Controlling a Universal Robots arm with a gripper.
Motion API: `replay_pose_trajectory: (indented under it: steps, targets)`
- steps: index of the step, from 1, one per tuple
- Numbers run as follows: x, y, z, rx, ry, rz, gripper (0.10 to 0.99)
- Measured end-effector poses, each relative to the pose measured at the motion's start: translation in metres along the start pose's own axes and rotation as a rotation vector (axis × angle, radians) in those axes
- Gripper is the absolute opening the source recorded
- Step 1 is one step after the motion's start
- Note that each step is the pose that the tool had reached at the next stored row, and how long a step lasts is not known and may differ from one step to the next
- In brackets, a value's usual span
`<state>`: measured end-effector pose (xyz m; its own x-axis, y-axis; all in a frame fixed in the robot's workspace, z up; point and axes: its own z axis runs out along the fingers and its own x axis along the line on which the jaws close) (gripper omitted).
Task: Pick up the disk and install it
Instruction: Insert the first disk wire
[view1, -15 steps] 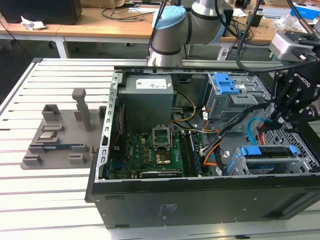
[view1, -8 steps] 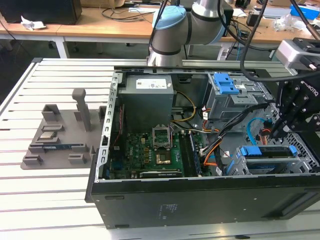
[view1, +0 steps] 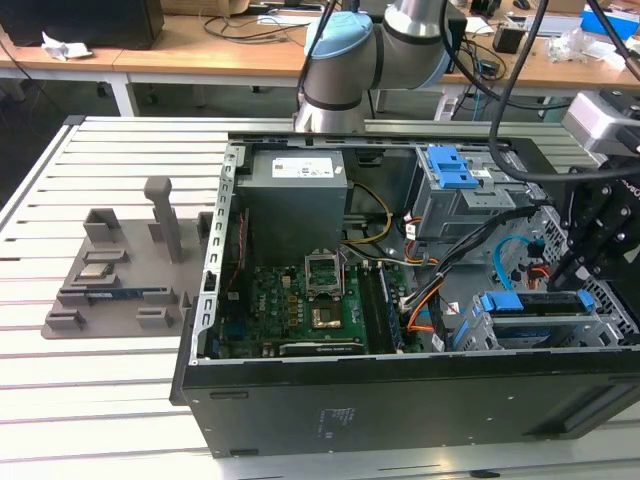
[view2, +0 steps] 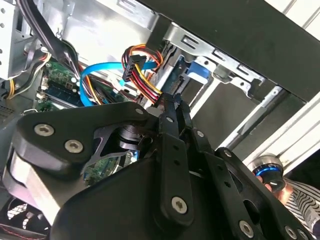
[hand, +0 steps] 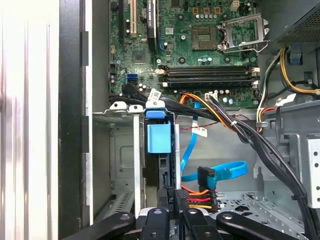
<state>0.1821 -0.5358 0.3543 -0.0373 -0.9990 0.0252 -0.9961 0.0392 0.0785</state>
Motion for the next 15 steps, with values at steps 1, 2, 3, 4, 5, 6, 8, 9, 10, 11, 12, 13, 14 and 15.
replay_pose_trajectory:
  steps: [1,2,3,4,5,6,8,9,10,11,12,13,14,15]
  targets:
    - [0.002,-0.0001,0.0001,0.0,-0.0001,0.0,0.173]
    - [0.0032,-0.0001,0.0001,0.0,-0.0001,0.0,0.173]
    - [0.0048,-0.0002,0.0001,0.0,0.0,0.0,0.173]
    - [0.0062,-0.0002,0.0002,0.0,-0.0001,0.0,0.173]
    - [0.0082,-0.0003,0.0002,0.0,-0.0001,0.0,0.173]
    - [0.0097,-0.0004,0.0003,0.0,0.0,0.0,0.173]
    - [0.0126,-0.0005,0.0003,0.0,-0.0001,0.0,0.173]
    - [0.0139,-0.0006,0.0004,0.0,-0.0001,0.0,0.173]
    - [0.015,-0.0006,0.0004,0.0,-0.0001,0.0,0.173]
    - [0.0163,-0.0006,0.0004,0.0,-0.0001,0.0,0.173]
    - [0.0174,-0.0007,0.0004,0.0,0.0,0.0,0.173]
    - [0.0189,-0.0007,0.0005,0.0,-0.0001,0.0,0.173]
    - [0.0216,-0.0009,0.0006,0.0,-0.0001,0.0,0.173]
    - [0.0249,-0.001,0.0006,0.0,0.0,0.0,0.173]
